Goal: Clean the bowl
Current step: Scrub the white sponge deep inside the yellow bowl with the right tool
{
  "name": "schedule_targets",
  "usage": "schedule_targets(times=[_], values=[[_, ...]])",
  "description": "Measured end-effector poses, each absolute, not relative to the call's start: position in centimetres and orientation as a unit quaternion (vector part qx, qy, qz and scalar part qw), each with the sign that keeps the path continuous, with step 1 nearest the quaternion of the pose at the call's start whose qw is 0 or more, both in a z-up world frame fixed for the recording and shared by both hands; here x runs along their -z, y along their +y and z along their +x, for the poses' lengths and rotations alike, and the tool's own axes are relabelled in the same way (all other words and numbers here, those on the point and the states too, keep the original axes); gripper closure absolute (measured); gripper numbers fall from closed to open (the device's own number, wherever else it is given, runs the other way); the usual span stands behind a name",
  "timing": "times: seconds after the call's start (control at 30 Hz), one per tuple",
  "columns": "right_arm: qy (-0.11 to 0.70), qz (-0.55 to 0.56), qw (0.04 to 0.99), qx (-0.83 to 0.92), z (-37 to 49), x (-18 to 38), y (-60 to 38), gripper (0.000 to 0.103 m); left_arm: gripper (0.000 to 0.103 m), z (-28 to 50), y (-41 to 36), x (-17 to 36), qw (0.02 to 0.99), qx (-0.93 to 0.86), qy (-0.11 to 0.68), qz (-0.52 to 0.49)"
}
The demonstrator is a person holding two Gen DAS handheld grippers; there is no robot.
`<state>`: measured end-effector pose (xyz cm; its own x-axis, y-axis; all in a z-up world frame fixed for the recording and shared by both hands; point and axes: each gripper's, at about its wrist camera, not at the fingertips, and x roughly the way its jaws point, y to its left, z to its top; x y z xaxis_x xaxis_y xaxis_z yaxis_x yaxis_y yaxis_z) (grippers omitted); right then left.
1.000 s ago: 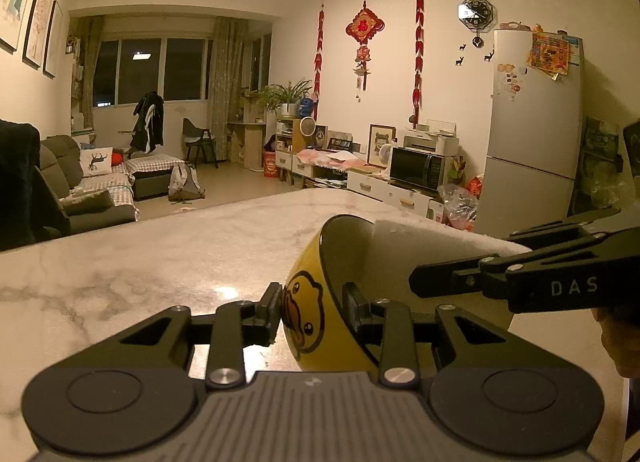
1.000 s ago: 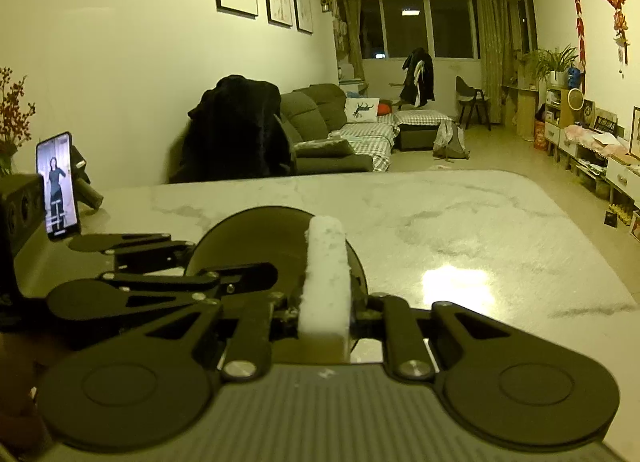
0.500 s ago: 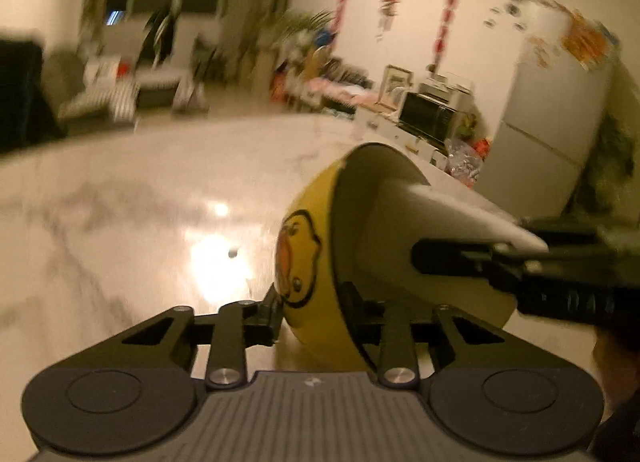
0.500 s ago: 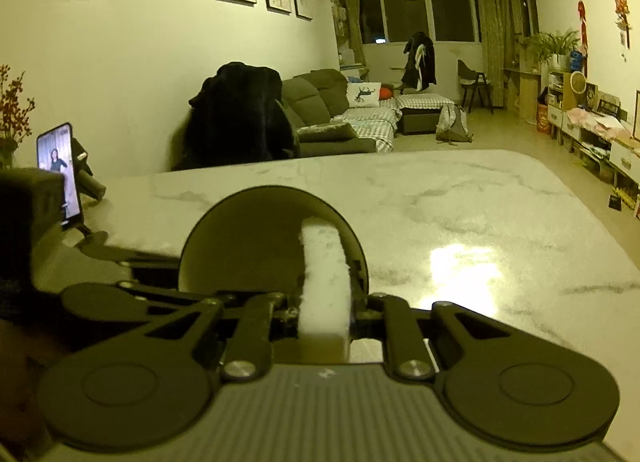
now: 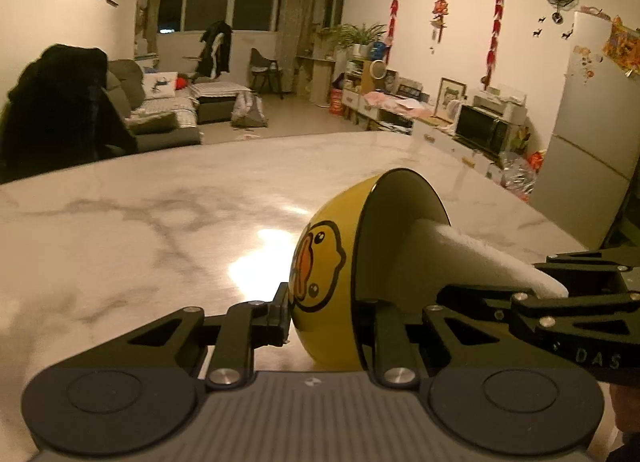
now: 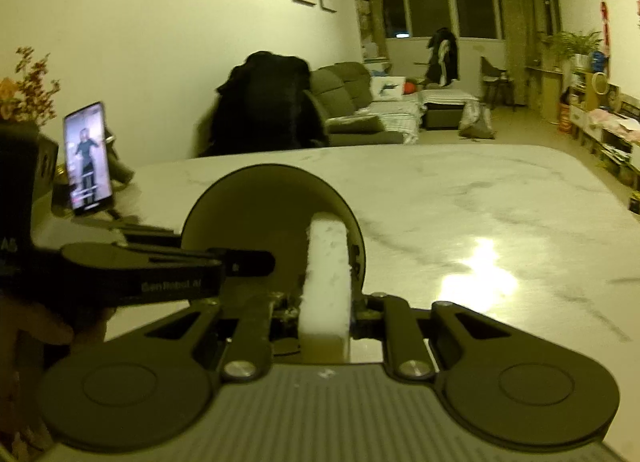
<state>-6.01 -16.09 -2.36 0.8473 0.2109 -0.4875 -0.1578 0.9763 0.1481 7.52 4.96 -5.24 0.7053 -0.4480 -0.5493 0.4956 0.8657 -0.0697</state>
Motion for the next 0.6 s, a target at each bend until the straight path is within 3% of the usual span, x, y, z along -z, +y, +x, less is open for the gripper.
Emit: schedule_targets(times=[0.6], values=[[0.283, 0.067, 0.948, -0.127, -5.7, 3.2, -15.0, 0.084, 0.083, 7.6, 1.3, 3.5, 0.923, 0.298, 0.221, 0.099]])
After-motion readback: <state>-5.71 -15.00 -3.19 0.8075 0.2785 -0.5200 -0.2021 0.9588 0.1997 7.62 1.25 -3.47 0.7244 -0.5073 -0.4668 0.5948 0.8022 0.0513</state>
